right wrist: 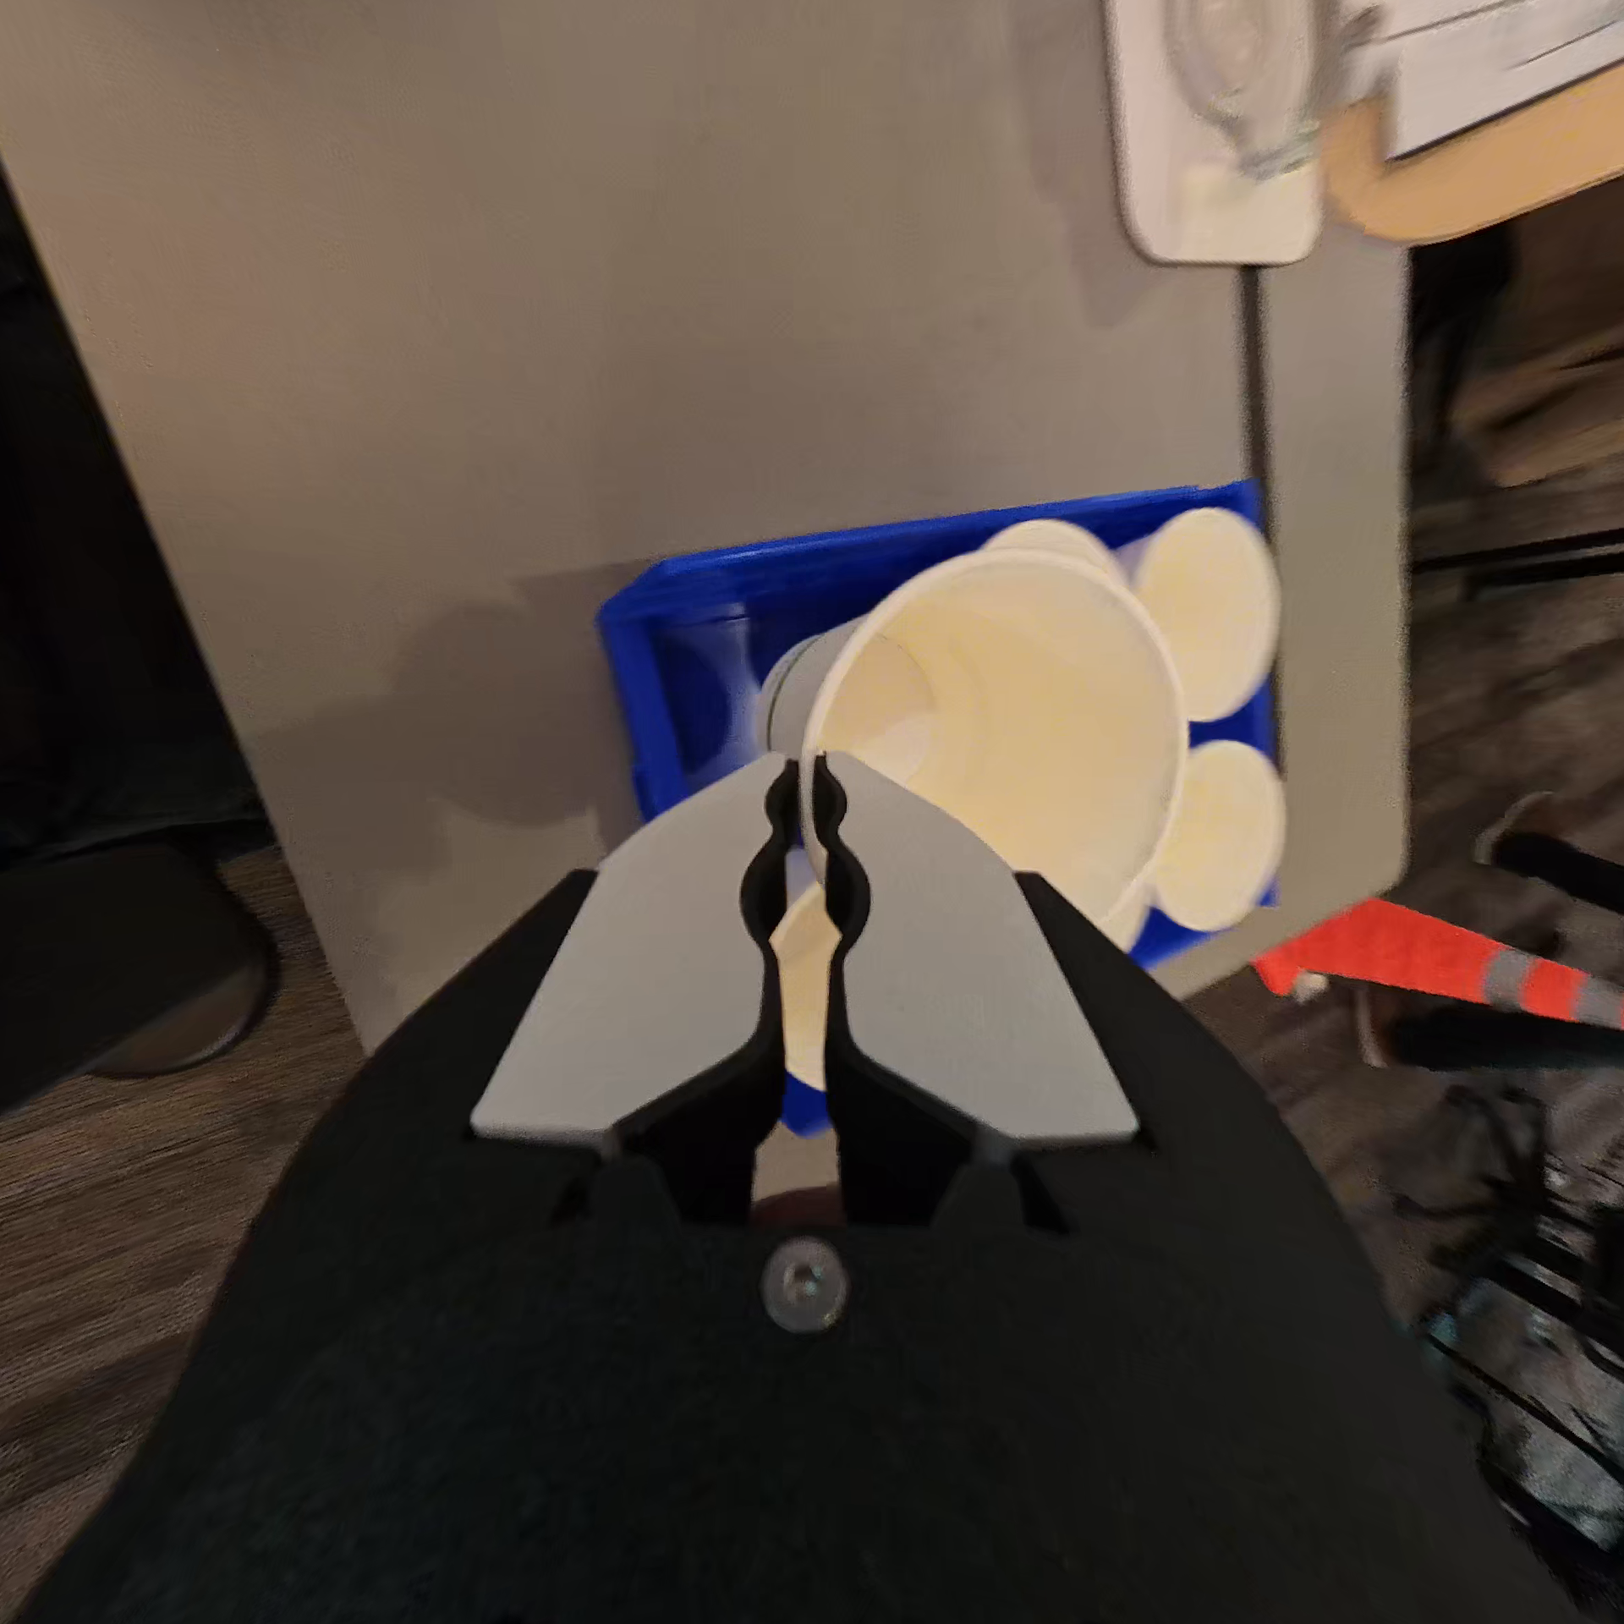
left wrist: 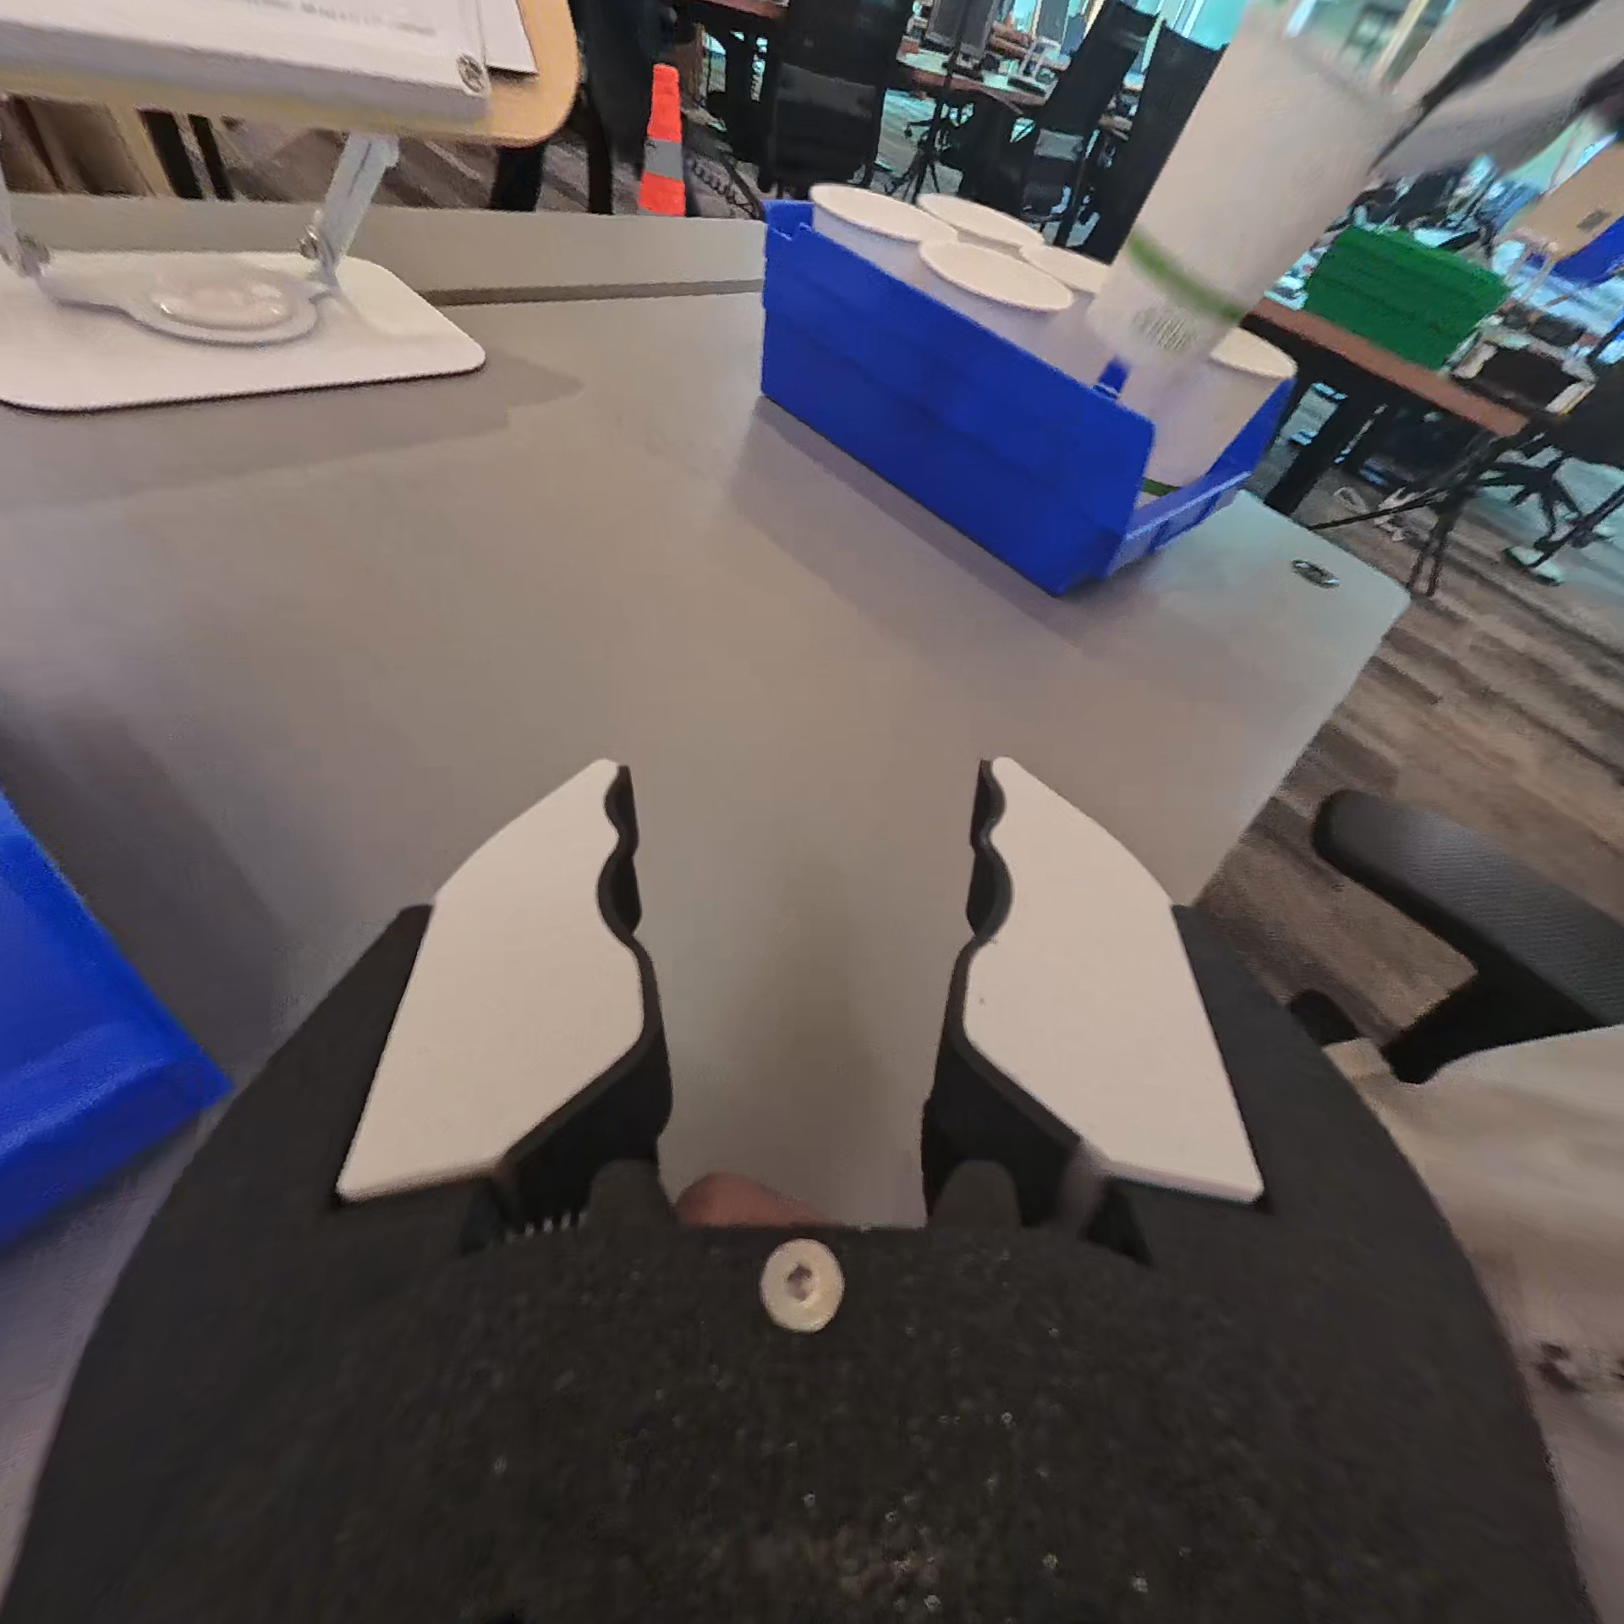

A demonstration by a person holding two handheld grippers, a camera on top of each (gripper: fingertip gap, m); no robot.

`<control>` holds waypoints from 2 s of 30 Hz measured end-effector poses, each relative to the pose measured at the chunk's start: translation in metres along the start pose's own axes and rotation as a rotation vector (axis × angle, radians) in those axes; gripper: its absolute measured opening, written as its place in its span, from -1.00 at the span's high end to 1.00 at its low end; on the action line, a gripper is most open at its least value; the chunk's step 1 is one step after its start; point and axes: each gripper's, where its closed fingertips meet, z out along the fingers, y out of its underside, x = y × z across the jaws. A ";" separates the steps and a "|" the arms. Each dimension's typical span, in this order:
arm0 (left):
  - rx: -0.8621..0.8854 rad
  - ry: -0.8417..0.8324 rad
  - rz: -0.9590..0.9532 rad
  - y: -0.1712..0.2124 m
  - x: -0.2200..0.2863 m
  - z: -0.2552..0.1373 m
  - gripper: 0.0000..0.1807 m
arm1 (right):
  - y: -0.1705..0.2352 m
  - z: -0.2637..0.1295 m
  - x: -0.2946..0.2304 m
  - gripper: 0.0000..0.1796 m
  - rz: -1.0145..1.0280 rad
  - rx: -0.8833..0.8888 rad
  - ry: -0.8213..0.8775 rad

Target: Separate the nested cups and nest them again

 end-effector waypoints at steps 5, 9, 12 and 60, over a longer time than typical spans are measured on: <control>-0.003 0.007 -0.049 0.008 0.014 -0.001 0.21 | 0.019 0.054 -0.025 0.97 -0.019 -0.072 -0.072; -0.024 0.021 -0.054 0.011 0.025 0.005 0.21 | 0.022 0.078 -0.026 0.97 -0.030 -0.082 -0.094; -0.042 0.017 -0.040 0.012 0.035 0.009 0.19 | 0.019 0.086 -0.028 0.97 -0.019 -0.072 -0.141; -0.156 -0.207 0.009 -0.007 0.139 0.244 0.44 | 0.136 0.041 0.009 0.66 1.009 0.307 0.531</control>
